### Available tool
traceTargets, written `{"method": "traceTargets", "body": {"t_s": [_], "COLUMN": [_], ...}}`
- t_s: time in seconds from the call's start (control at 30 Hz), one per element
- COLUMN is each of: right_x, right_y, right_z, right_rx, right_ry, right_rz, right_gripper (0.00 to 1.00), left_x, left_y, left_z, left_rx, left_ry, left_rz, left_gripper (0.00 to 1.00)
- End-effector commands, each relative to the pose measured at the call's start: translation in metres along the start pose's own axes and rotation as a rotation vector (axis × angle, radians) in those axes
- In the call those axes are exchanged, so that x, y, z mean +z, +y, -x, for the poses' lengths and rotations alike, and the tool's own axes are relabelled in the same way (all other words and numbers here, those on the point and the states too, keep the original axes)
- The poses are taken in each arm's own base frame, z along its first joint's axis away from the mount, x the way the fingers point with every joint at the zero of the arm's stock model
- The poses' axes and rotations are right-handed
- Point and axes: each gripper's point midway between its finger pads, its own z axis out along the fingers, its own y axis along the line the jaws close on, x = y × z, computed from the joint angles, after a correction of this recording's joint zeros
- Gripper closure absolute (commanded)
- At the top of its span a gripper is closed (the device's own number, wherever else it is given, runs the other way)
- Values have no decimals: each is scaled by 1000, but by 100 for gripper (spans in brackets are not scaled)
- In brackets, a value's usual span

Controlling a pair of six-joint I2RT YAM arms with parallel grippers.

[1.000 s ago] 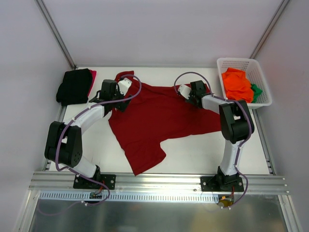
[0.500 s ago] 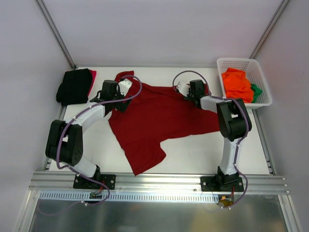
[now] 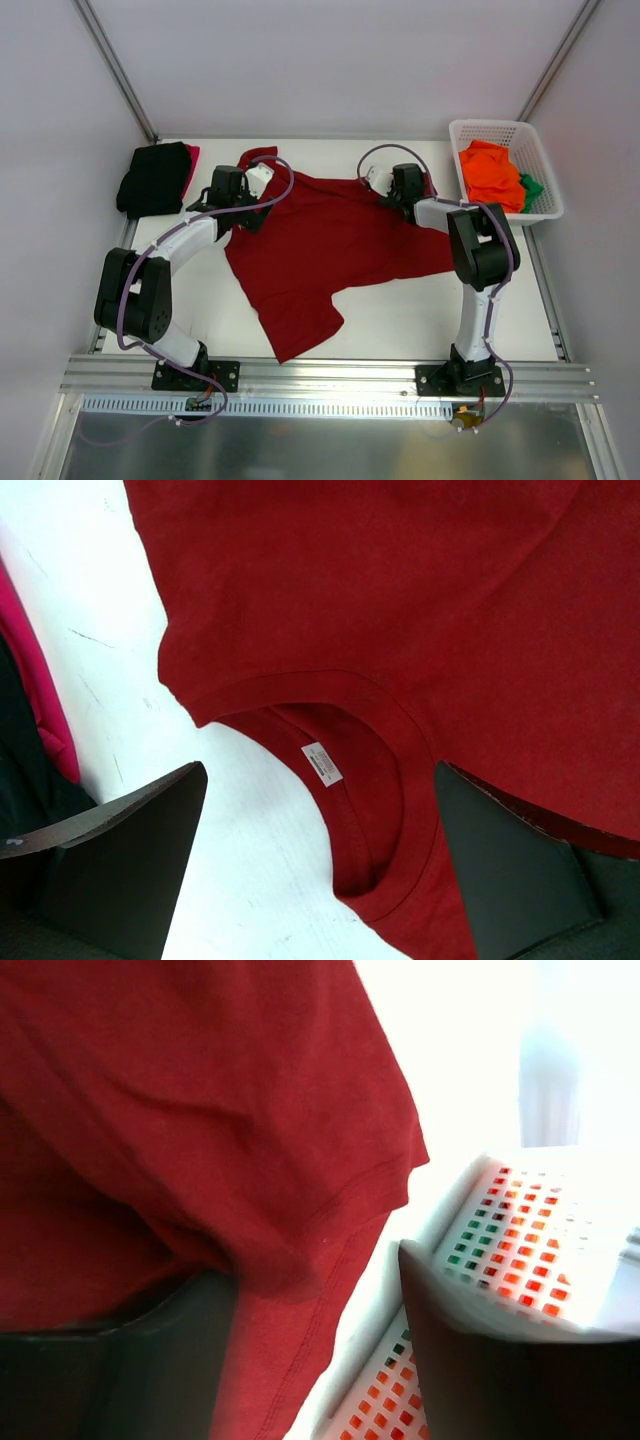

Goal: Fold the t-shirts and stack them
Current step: Flatten the tshirt out

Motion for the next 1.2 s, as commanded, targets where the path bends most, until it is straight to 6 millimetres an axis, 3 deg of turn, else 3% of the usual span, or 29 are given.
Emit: {"method": "traceTargets", "body": {"t_s": [0.0,0.1,0.2,0.33,0.47,0.5,0.63,0.73,0.83,0.97,1.03,1.07,1.1,1.13,1.17], "right_x": [3,6,3,-13,-50,-71,-127,-157,-174,-187,-192,-195,-196,-197,-198], "right_y": [14,13,12,-4,-41,-64,-116,-134,-137,-123,-117,-113,-109,-107,-102], "right_z": [0,0,-1,1,8,14,26,30,33,36,39,38,38,39,38], "right_rx": [4,8,29,95,182,225,303,348,361,388,395,400,399,397,387], "right_ry": [5,22,20,1,-29,-53,-113,-139,-142,-149,-160,-158,-157,-155,-148], "right_rz": [55,60,57,23,-62,-122,-239,-262,-244,-176,-149,-132,-121,-113,-99], "right_gripper": [52,100,100,100,100,100,100,100,100,100,100,100,100,100,100], "left_x": [0,1,1,0,-1,0,-3,-3,4,18,18,12,13,13,14], "left_y": [0,-1,-1,-1,-4,-4,-5,-7,-13,-8,-7,-5,-13,-13,-17], "left_z": [2,1,1,0,-1,0,4,4,1,5,22,40,38,56,60], "left_rx": [-10,-12,-10,-13,-15,-16,-24,-27,1,36,94,163,220,284,346], "left_ry": [-5,0,0,-3,-5,-6,-19,-22,-12,15,-49,-117,-140,-215,-222], "left_rz": [4,4,2,1,-8,-11,-19,-27,-60,-61,-66,-50,-47,-6,16], "left_gripper": [1,1,1,1,1,1,1,1,1,1,1,1,1,1,1]}}
